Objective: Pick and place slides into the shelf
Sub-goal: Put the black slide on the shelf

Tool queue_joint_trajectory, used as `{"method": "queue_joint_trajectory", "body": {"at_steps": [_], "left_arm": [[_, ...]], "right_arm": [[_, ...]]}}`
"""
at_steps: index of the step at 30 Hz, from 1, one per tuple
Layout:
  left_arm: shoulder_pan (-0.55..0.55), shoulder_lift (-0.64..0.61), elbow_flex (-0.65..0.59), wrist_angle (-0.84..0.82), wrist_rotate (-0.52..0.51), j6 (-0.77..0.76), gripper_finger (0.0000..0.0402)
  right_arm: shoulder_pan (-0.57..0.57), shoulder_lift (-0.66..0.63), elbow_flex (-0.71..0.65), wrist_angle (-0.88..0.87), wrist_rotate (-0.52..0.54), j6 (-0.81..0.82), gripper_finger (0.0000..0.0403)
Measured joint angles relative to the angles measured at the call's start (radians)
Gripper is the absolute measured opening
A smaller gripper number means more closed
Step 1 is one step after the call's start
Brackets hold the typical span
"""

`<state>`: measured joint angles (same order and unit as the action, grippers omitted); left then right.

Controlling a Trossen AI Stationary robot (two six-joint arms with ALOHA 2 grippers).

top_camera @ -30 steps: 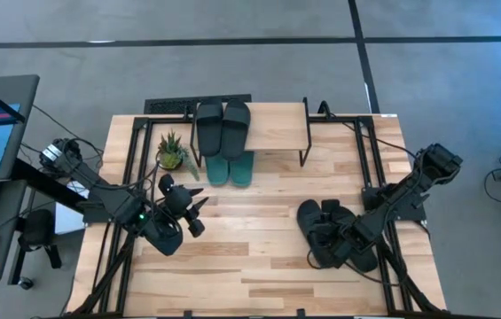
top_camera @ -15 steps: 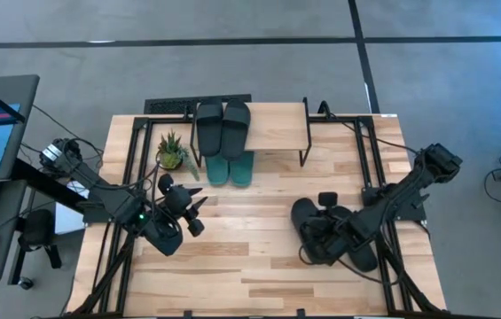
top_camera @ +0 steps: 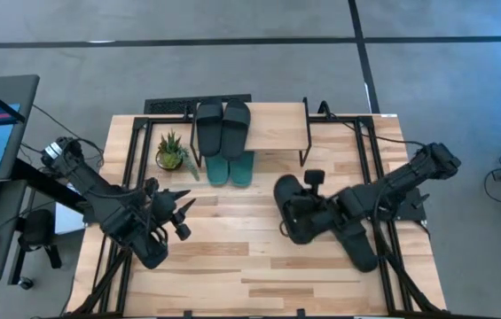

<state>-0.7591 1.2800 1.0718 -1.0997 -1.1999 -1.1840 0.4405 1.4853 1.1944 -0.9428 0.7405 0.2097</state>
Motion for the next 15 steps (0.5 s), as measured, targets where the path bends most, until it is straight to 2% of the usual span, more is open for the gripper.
{"method": "queue_joint_trajectory", "body": {"at_steps": [6, 15], "left_arm": [[-0.052, 0.000, 0.000, -0.055, -0.046, -0.099, 0.0125], [-0.077, 0.000, 0.000, -0.065, -0.098, -0.111, 0.0125]], "right_arm": [[-0.134, 0.000, 0.099, 0.000, 0.018, -0.134, 0.0001], [-0.346, 0.000, 0.202, 0.098, 0.021, -0.392, 0.0001]]}}
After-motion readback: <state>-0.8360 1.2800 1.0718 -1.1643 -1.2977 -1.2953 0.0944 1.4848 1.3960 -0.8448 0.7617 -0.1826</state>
